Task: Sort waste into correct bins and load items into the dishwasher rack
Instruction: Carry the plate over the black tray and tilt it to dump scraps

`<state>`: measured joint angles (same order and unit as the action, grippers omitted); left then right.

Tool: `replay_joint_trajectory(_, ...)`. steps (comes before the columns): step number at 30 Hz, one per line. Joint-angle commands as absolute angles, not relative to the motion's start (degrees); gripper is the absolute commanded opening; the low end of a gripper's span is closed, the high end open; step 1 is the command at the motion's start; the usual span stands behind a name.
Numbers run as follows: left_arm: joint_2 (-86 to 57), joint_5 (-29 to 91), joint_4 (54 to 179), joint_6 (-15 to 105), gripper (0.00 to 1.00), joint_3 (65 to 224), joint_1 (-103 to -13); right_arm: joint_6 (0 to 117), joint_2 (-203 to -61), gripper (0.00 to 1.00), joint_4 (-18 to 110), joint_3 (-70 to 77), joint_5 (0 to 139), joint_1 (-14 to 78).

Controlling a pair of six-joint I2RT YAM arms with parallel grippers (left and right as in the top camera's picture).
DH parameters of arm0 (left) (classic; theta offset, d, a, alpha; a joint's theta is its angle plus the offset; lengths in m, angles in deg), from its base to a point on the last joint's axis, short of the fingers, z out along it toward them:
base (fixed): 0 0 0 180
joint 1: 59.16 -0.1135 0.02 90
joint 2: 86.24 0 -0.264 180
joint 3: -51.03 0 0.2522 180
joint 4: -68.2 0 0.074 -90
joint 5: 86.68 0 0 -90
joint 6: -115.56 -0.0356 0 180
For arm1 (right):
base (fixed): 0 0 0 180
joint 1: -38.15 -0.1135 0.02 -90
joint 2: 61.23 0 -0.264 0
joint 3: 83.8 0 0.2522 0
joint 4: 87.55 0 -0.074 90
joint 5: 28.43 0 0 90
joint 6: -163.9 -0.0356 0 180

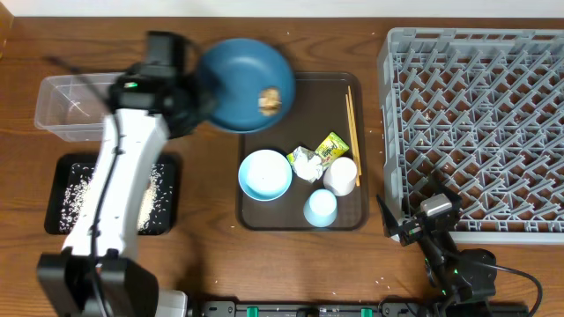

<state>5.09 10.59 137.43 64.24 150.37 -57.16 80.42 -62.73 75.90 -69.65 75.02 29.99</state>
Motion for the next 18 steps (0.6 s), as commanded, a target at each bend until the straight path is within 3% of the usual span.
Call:
replay_joint_trajectory(1, 2.69, 12.31, 141.86, 67.78, 0.06, 151.75, -62.98, 80.81, -62.75, 0.99, 75.66, -69.72, 75.11, 30.25)
replay_joint_trajectory(14, 1.62, 23.46, 156.05, 67.69, 0.06, 150.39, -86.67, 80.81, -62.75, 0.99, 75.66, -69.72, 75.11, 30.25)
replay_joint_trajectory(18, 1.14, 37.89, 157.03, 60.20, 0.06, 150.37, -93.38, 80.81, -62.75, 0.99, 75.66, -69.72, 75.11, 30.25)
